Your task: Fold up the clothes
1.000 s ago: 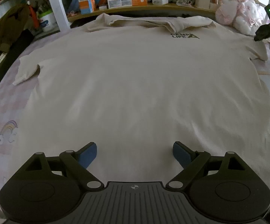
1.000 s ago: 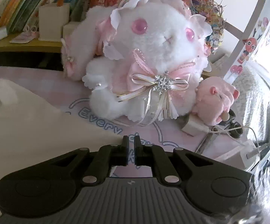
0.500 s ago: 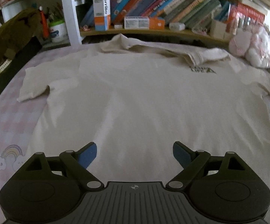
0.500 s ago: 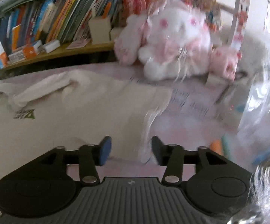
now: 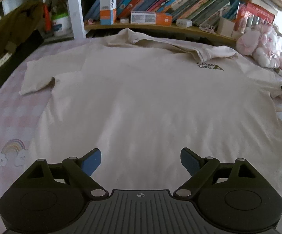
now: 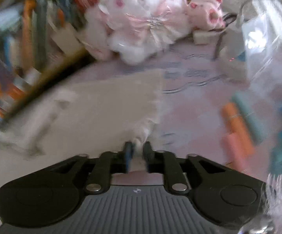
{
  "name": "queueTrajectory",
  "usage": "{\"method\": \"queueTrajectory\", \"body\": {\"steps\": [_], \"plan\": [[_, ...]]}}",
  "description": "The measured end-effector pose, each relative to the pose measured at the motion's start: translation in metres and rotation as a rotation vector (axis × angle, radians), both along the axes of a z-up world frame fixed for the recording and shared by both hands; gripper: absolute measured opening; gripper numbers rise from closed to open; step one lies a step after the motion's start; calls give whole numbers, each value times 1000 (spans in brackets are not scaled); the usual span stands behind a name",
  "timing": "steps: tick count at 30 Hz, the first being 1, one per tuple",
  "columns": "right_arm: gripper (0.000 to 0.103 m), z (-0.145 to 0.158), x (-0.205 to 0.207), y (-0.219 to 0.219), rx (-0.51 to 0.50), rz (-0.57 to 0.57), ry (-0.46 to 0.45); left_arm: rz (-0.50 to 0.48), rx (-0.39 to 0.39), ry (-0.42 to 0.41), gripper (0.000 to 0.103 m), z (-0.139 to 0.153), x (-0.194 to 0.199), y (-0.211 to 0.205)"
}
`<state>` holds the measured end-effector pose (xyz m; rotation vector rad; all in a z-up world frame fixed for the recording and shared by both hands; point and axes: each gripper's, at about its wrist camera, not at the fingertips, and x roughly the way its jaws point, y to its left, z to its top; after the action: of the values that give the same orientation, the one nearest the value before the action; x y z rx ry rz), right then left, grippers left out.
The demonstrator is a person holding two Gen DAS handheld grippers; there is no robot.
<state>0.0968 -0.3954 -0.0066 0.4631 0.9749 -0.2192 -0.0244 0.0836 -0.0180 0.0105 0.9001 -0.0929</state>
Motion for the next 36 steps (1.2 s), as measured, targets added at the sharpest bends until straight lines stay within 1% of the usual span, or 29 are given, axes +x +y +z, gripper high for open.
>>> {"method": "queueTrajectory", "body": {"steps": [1, 4, 5, 8, 10, 11, 12, 14, 16, 18, 19, 20, 21, 22, 23, 24, 27, 28, 29, 31, 33, 36], "plan": [[30, 0, 1, 4, -61, 12, 6, 2, 3, -4, 90, 1, 0, 0], [30, 8, -4, 17, -200, 36, -20, 9, 4, -17, 90, 2, -1, 3], [30, 12, -8, 22, -225, 44, -38, 14, 3, -19, 90, 3, -1, 4], [30, 20, -15, 41, -244, 115, -107, 23, -2, -24, 90, 2, 3, 8], [34, 22, -12, 65, -257, 215, -129, 23, -4, -30, 90, 2, 10, 10], [41, 22, -10, 78, -267, 270, -140, 18, -1, -38, 90, 4, 15, 11], [42, 21, -8, 94, -288, 330, -152, 10, 5, -50, 91, 5, 21, 12], [42, 16, -2, 124, -312, 427, -161, -10, 15, -77, 90, 8, 34, 14], [42, 13, 6, 146, -279, 490, -163, -38, 9, -106, 90, 14, 52, 19], [41, 10, 16, 167, -234, 533, -165, -64, -20, -129, 89, 18, 76, 27], [41, 9, 24, 175, -217, 542, -165, -77, -35, -141, 85, 20, 90, 31], [41, 8, 32, 183, -200, 552, -166, -89, -50, -150, 75, 22, 104, 35], [41, 7, 40, 191, -183, 561, -167, -91, -66, -150, 69, 22, 120, 40], [41, 6, 48, 199, -166, 570, -168, -90, -86, -148, 56, 22, 137, 44], [41, 5, 56, 205, -141, 574, -167, -74, -132, -133, 47, 21, 156, 51], [43, 3, 64, 207, -93, 559, -159, -58, -181, -118, 44, 19, 174, 58], [47, -2, 88, 207, 98, 466, -133, -7, -371, -93, 44, 11, 215, 72], [47, -4, 95, 206, 158, 438, -127, 4, -400, -84, 45, 8, 227, 71], [48, -6, 100, 207, 206, 419, -118, 14, -424, -77, 47, 6, 238, 70], [48, -12, 111, 210, 270, 381, -89, 32, -409, -75, 48, 5, 257, 63], [48, -17, 120, 214, 292, 356, -68, 54, -412, -62, 51, 1, 276, 58], [49, -19, 133, 214, 314, 320, -71, 77, -468, -35, 52, -3, 301, 54]]}}
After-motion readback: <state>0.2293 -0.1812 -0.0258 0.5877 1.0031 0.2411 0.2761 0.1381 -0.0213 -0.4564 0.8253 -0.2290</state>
